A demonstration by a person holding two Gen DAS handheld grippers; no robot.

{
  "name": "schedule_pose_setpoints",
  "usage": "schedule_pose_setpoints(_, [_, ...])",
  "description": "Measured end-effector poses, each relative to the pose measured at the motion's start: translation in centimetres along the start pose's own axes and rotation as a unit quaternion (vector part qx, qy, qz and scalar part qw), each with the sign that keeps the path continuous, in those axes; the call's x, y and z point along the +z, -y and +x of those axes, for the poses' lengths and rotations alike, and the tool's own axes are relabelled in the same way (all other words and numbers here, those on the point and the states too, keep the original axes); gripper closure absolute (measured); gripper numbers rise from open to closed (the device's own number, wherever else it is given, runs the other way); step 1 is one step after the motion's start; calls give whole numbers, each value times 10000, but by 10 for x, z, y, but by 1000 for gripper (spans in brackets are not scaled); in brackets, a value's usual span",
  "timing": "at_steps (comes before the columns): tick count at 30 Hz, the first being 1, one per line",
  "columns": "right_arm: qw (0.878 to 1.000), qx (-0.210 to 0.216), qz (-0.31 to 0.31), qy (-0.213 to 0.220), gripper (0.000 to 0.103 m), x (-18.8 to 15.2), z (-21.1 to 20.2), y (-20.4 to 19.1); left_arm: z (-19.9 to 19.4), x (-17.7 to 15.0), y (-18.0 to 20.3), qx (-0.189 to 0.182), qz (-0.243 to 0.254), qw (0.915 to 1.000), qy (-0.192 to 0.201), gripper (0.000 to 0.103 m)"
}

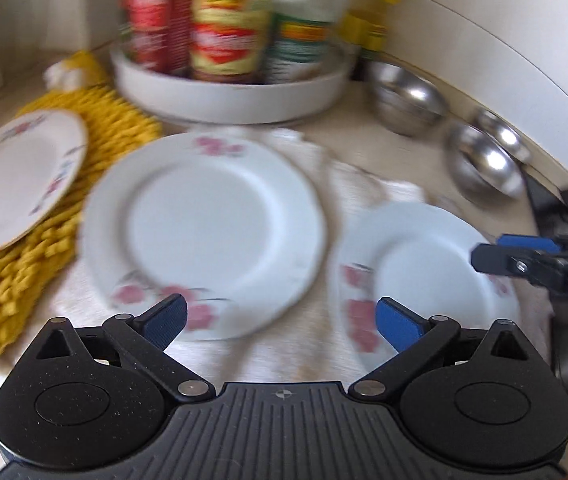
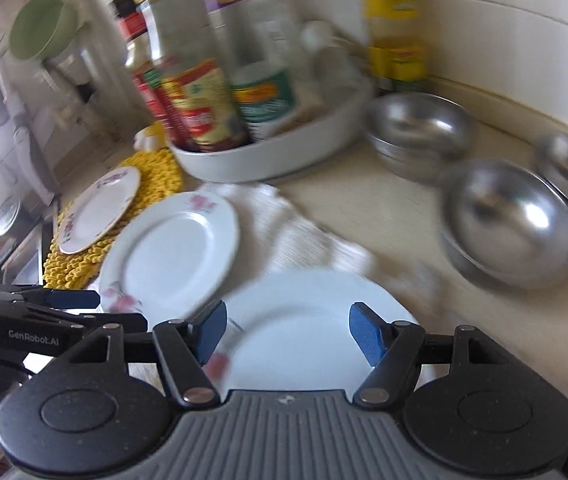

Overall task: Organize plates and bowls
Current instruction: 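Lift the plate and carry it over the other pink-flower plate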

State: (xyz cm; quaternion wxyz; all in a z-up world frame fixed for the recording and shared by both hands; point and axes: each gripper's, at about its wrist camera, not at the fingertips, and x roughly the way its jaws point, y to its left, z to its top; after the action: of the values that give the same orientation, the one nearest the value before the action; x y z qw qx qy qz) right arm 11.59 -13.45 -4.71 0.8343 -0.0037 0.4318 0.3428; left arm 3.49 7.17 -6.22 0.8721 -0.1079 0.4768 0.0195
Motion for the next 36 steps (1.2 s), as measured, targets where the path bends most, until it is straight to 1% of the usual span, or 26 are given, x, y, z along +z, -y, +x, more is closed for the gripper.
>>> schedule_pose_setpoints(2, [9999,45,-110,-70,33,11,18,-12,1,4,-20,49,-354,9994,-13,1])
schedule_pose_setpoints(4, [9995,139,-220,-156,34,20,34,-24,0,6,-36,91,-481,9988,1,1])
schedule_pose_setpoints(6, [9990,132,-325,-265,36,28,51,-34,1,11,-49,149,-555,9983,-14,2])
schedule_pose_setpoints(11, [9983,125,-267,-495,48,39,83,-43,6,20,-70,147,-614,9980,73,2])
schedule_pose_setpoints(15, [9970,227,-233,-706,51,43,103,-49,17,25,-76,188,-540,9983,67,3])
schedule_pose_setpoints(16, [9965,251,-228,-764,50,42,108,-50,22,26,-78,138,-536,9985,32,3])
schedule_pose_setpoints(18, [9968,280,-242,-713,51,43,111,-52,28,30,-79,71,-541,9985,-22,3])
schedule_pose_setpoints(22, [9965,323,-133,-758,51,45,113,-51,35,36,-79,104,-446,9989,-33,1])
schedule_pose_setpoints(25, [9966,480,-195,-641,46,42,112,-49,40,40,-76,176,-299,9994,-61,0])
schedule_pose_setpoints(28, [9960,579,-275,-628,46,42,112,-47,47,42,-70,325,-40,9994,-94,0])
schedule_pose_setpoints(30, [9963,567,-214,-616,46,42,111,-47,50,43,-65,467,120,9988,-107,0])
schedule_pose_setpoints(31, [9964,536,-216,-616,47,42,111,-47,50,43,-64,486,116,9987,-99,0])
schedule_pose_setpoints(36, [9973,440,-72,-581,50,42,108,-49,49,44,-65,458,46,9989,-96,0])
